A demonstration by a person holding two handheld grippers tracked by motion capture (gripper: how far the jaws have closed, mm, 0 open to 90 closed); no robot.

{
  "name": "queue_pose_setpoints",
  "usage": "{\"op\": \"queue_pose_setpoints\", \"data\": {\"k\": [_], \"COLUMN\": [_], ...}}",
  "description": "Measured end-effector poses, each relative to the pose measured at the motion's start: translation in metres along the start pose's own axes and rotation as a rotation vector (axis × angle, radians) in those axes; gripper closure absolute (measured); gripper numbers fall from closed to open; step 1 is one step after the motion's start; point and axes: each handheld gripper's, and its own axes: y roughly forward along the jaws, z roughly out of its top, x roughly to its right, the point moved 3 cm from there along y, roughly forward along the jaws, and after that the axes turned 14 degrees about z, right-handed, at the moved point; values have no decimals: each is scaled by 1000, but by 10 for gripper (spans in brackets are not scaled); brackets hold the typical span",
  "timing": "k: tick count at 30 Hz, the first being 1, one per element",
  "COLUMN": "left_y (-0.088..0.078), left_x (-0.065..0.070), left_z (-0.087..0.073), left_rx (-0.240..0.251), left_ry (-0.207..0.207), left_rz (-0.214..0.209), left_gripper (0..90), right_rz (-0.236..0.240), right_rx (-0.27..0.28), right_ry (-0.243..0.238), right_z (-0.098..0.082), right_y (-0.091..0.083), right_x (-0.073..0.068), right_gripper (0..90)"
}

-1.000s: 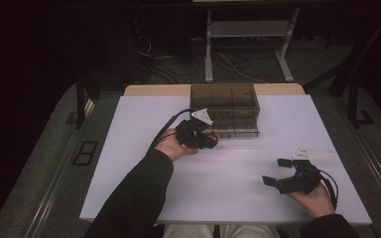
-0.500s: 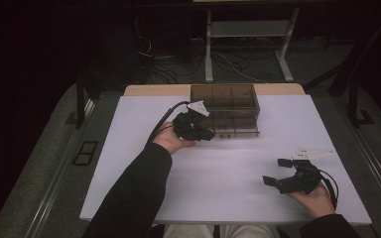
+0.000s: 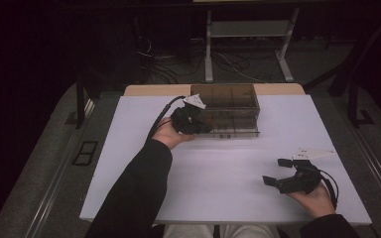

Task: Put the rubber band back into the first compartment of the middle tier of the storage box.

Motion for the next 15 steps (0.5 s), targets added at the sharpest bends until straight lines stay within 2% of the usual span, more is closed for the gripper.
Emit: {"op": "queue_pose_setpoints", "data": {"k": [15], "left_y": [18], "left_x": [-11], "left_z": [-4], "left_rx": [19], "left_ry": [-44], "left_rz": [41], "left_gripper": [841], "right_rz": [1], "right_rx": [0], "right_ry": [-1], "right_z": [0], "right_y": [-1], "right_x": [1], "right_gripper": [26]}}
